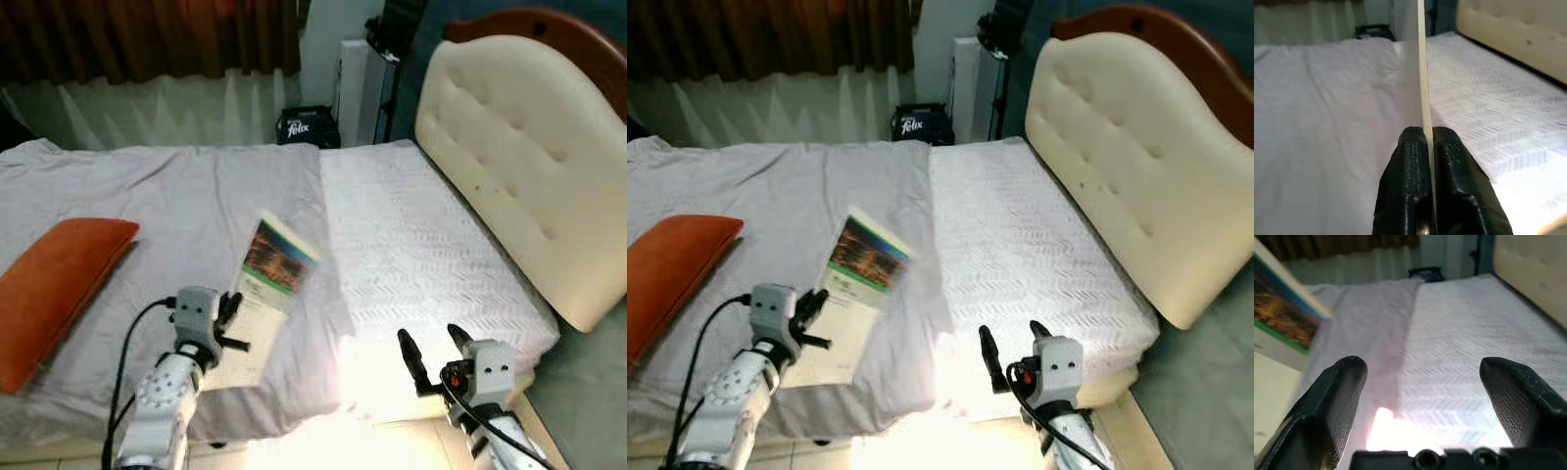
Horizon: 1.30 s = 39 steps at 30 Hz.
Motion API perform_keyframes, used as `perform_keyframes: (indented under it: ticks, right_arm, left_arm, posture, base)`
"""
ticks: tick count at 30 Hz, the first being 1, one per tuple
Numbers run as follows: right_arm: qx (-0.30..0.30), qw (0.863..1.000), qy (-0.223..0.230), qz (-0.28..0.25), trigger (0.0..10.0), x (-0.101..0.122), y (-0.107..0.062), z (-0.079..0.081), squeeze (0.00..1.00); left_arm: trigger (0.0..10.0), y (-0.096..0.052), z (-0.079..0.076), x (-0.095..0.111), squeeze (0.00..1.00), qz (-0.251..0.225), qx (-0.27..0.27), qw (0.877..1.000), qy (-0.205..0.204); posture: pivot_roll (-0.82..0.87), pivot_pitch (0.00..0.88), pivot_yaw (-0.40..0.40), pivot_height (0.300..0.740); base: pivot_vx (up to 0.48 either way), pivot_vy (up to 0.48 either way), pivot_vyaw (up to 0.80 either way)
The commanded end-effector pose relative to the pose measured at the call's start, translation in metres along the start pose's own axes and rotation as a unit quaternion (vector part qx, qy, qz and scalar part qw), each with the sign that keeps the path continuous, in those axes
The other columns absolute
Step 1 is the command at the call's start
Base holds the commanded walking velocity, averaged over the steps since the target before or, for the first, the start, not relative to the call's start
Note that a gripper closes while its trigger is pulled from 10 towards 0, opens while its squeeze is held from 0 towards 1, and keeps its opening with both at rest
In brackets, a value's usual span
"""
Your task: Clean up the room
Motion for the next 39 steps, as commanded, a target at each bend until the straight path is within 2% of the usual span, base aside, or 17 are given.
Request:
perform_keyframes:
  ticks: [1,11,15,18,23,28,39]
  right_arm:
    - [-0.001,1.0,-0.003,-0.008,10.0,0.004,0.002,0.0,0.0]
    - [-0.005,1.0,-0.005,-0.001,10.0,0.002,0.001,0.0,0.0]
    - [-0.004,1.0,-0.005,-0.002,10.0,0.002,0.001,0.0,0.0]
    - [-0.004,1.0,-0.004,-0.001,10.0,0.002,0.0,0.001,0.0]
    - [-0.003,1.0,-0.005,0.001,10.0,0.001,-0.001,0.001,0.0]
    - [-0.001,1.0,-0.005,0.003,10.0,0.0,-0.001,0.002,0.0]
    - [0.001,1.0,-0.004,0.005,10.0,-0.002,-0.002,0.004,0.0]
  left_arm:
    - [10.0,0.006,0.0,0.016,0.0,-0.029,-0.005,1.0,0.009]
    - [10.0,0.012,-0.004,0.014,0.0,-0.02,-0.006,0.998,0.058]
    - [10.0,0.013,-0.006,0.017,0.0,-0.03,-0.012,0.998,0.055]
    - [10.0,0.012,-0.007,0.018,0.0,-0.037,-0.016,0.998,0.038]
    - [10.0,0.011,-0.004,0.016,0.0,-0.032,-0.01,0.999,0.041]
    - [10.0,0.011,-0.008,0.014,0.0,-0.031,-0.022,0.998,0.053]
    - [10.0,0.013,-0.017,0.015,0.0,-0.031,-0.045,0.997,0.048]
  posture:
    - [-0.09,0.0,0.015,0.74]
    - [-0.1,0.0,0.016,0.74]
    - [-0.1,0.0,0.019,0.74]
    - [-0.1,0.0,0.019,0.74]
    - [-0.1,0.0,0.019,0.74]
    - [-0.1,0.0,0.018,0.74]
    - [-0.1,0.0,0.023,0.74]
  base:
    - [0.0,-0.428,0.0]
    - [0.0,-0.085,0.18]
    - [0.0,0.0,0.0]
    - [0.0,0.0,0.0]
    - [0.451,0.0,0.0]
    - [0.47,0.0,0.0]
    - [0.472,0.0,0.0]
Point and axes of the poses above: a point about 5 cm out from each wrist's last joint towards the gripper, its own y axis pointing out of the wrist towards the gripper, its own x axis along the axis of the wrist's last joint, z = x × y, the point moved 4 cm from there along y, pointing out of the wrist towards the gripper, and after that the axes turned 5 degrees about y, right-handed, at the moved point
